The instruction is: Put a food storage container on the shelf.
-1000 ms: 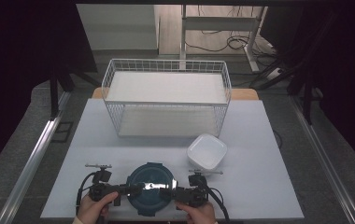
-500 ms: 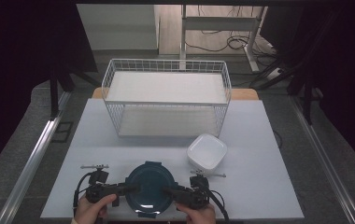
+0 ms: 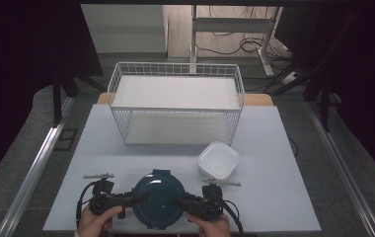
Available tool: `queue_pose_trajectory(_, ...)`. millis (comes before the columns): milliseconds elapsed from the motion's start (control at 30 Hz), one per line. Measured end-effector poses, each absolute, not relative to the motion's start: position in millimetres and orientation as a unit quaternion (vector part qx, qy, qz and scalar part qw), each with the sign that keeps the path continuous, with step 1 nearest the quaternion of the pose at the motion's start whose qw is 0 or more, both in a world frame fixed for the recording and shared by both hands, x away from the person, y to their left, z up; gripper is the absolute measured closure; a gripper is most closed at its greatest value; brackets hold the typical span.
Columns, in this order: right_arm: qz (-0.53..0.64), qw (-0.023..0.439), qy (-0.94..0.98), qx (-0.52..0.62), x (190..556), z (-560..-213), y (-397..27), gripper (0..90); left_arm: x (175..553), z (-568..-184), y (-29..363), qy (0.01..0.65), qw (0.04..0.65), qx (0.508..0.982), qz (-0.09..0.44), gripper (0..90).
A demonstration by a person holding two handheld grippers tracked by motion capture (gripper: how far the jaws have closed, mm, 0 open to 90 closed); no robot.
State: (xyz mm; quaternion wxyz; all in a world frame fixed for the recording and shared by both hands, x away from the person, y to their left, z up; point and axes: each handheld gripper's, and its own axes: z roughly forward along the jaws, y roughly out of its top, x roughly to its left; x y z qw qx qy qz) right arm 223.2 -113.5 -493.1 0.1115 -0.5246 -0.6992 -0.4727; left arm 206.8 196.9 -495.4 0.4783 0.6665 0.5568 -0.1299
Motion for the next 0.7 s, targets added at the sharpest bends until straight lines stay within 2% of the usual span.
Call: queue_pose_trajectory(700,-0.487,0.096,-0.708,-0.502,227.2,-474.2,-116.3,37.1,208.4,-473.6,193.3,0.545,0.486,0.675,-0.105,37.2)
